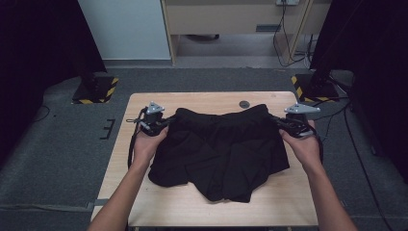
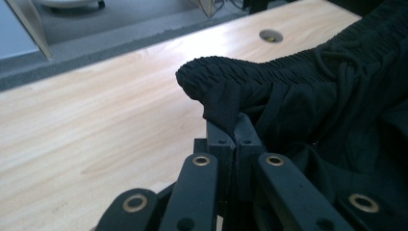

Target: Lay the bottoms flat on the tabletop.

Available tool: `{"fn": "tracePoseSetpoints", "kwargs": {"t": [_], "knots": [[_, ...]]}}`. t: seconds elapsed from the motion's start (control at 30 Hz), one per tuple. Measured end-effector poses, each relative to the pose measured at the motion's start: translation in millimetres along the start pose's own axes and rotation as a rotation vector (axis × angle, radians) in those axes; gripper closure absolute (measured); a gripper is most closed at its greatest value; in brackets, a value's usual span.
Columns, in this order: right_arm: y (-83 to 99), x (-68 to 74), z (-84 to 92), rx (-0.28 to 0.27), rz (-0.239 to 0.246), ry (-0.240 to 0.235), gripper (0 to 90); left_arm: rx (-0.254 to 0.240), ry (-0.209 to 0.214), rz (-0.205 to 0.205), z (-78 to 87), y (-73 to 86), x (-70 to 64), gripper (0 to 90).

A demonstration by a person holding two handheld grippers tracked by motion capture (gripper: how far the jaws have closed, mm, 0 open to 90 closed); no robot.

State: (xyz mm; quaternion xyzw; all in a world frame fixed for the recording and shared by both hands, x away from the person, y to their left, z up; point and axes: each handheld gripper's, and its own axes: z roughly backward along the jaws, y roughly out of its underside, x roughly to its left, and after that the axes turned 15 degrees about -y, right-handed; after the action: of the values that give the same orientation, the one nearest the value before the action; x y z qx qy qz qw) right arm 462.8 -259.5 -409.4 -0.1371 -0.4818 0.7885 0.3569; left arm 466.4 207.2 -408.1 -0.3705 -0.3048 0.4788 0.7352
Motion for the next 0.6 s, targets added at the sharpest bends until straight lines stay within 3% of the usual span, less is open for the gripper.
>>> {"fn": "tracePoseSetpoints", "kwargs": {"t": [0.27,0.47,0.6], "knots": [[-21.7,2.8,16.5,-0.049,0.008,0.019,89.3,-0.034,-0.003,-0.016,13.5,-18.2,0.3,88.2],[-34.4,5.8,22.7,-0.091,0.027,0.007,89.3,-0.031,-0.006,0.029,9.9,-20.9,9.2,88.2],[-32.2,-6.4,14.8,-0.075,0.003,0.010,89.3,-0.018,-0.005,0.038,2.4,-25.1,12.2,88.2]]}}
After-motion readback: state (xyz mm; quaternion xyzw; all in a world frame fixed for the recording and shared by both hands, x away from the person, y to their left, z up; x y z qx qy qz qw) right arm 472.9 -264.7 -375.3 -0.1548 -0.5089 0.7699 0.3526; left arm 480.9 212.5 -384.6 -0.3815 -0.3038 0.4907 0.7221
